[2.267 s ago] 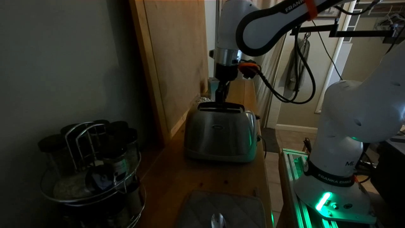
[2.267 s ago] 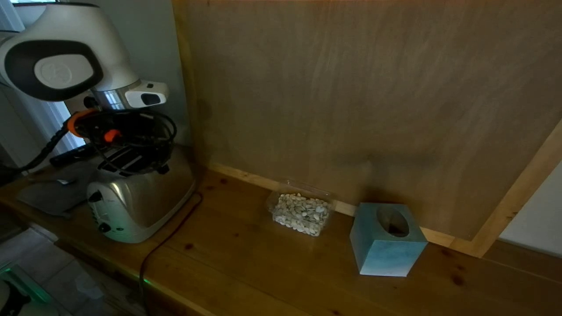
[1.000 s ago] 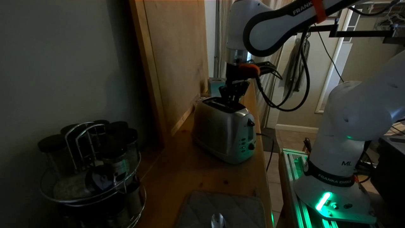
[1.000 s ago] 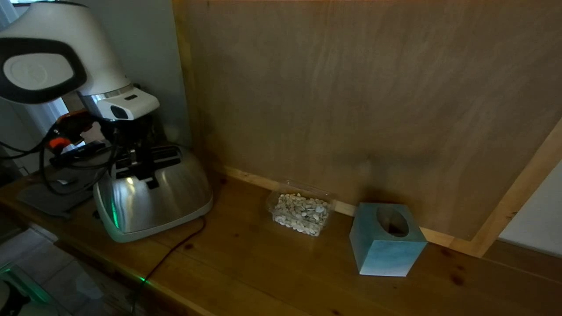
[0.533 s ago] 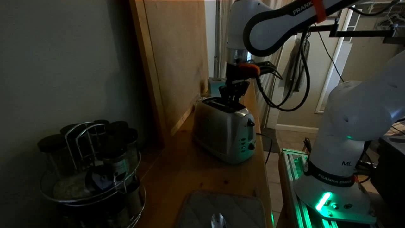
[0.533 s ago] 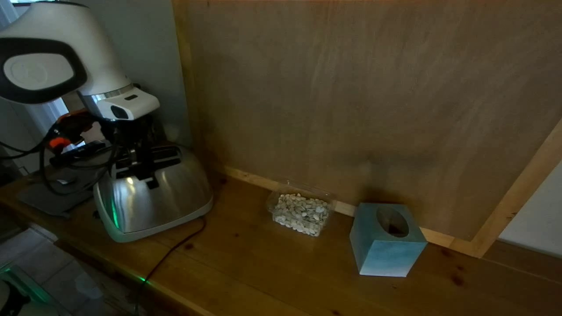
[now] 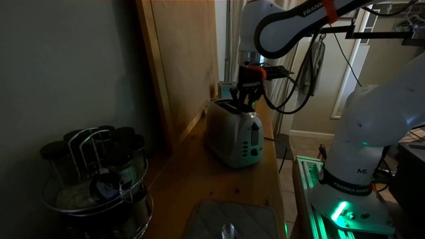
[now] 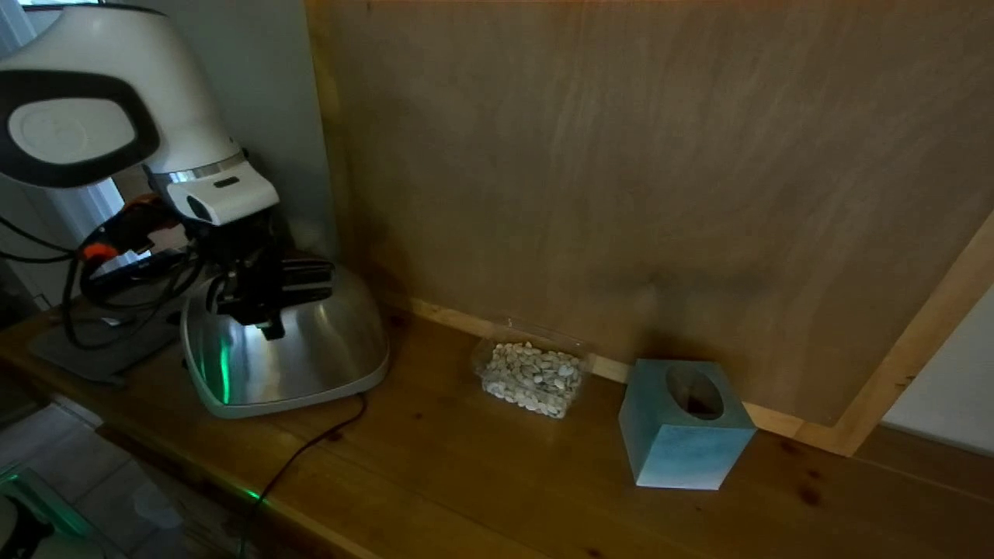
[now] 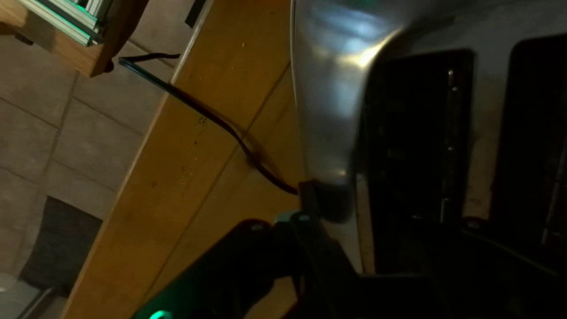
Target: Slide the toaster from a vertical position to a horizontal position
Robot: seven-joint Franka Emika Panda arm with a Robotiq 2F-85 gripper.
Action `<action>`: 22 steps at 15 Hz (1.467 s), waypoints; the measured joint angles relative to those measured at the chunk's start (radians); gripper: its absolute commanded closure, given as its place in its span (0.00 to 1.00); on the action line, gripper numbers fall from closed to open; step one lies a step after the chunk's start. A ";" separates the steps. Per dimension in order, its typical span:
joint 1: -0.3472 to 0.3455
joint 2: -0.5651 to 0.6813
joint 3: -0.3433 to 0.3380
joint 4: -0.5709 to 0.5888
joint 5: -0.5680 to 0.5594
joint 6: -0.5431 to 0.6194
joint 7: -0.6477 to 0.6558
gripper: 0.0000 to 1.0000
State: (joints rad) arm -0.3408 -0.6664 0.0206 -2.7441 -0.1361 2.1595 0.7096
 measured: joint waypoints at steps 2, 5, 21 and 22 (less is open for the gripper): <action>-0.020 0.002 0.004 0.001 -0.003 0.003 0.066 0.91; -0.046 0.004 0.027 0.002 -0.006 0.003 0.184 0.91; -0.035 0.085 0.076 0.100 -0.017 -0.150 0.586 0.91; -0.032 0.088 0.075 0.103 -0.017 -0.156 0.596 0.91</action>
State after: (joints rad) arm -0.3731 -0.5788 0.0957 -2.6408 -0.1532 2.0038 1.3054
